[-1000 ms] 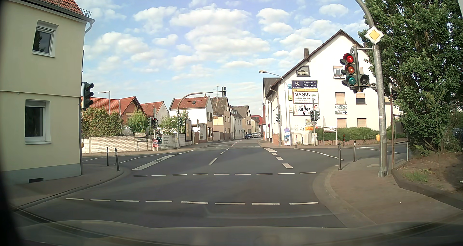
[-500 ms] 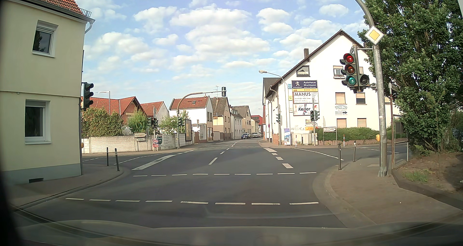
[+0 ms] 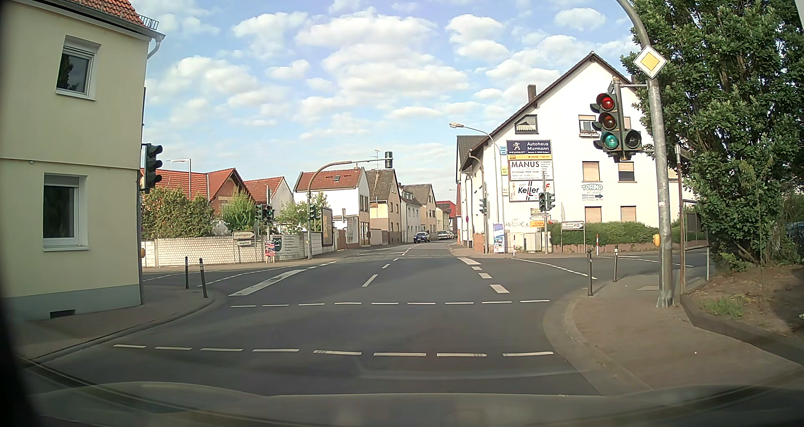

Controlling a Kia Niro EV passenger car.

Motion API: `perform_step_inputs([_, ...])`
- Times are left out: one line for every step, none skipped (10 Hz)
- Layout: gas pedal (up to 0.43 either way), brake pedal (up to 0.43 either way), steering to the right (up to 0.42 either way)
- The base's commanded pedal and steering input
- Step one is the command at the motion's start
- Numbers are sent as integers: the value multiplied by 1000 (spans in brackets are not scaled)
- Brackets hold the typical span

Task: Follow the waypoints while adhering to traffic rules and regulations

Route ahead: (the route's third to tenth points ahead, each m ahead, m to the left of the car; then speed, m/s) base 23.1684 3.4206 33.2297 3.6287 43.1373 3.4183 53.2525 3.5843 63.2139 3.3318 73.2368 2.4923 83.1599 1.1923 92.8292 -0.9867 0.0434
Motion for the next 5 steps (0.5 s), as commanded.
perform_step_inputs([0, 18, -8])
perform_step_inputs([28, 18, -8])
perform_step_inputs([110, 18, -8])
perform_step_inputs([118, 18, -8])
perform_step_inputs([138, 18, -8])
